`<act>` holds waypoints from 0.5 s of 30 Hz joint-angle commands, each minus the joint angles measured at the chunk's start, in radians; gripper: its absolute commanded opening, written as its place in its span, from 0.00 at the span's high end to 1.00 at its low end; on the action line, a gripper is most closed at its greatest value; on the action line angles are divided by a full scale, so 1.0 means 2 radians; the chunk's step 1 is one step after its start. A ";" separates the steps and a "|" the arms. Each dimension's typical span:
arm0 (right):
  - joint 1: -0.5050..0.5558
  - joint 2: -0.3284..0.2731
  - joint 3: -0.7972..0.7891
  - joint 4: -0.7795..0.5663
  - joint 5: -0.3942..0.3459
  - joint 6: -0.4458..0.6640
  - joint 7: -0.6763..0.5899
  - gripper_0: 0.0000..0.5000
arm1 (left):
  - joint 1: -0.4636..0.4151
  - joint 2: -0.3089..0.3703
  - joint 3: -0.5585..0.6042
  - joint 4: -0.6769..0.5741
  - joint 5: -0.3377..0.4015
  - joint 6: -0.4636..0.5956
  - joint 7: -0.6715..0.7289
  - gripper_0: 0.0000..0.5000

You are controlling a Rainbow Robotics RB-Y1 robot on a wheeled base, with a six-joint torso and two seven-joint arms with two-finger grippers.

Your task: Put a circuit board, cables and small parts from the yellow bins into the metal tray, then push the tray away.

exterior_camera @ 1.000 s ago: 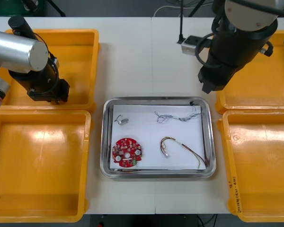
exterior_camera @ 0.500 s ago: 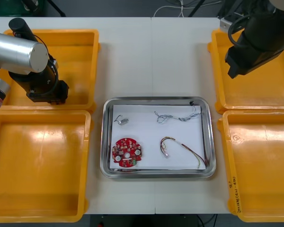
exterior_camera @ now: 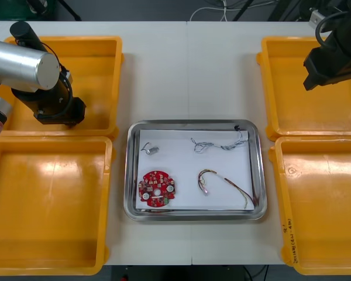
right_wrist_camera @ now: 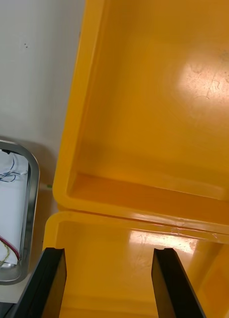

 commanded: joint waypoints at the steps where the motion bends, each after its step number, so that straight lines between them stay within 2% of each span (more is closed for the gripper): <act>1: 0.026 -0.040 -0.021 -0.029 -0.001 -0.022 -0.024 0.00 | -0.015 -0.001 -0.003 -0.004 -0.004 -0.006 -0.052 1.00; 9: 0.061 -0.061 -0.021 -0.059 -0.021 -0.056 -0.080 0.00 | -0.024 0.010 0.024 -0.032 -0.004 0.031 -0.059 1.00; 15: 0.090 -0.071 -0.036 -0.072 -0.034 -0.066 -0.091 0.00 | -0.043 0.011 0.060 -0.066 -0.017 0.107 -0.058 1.00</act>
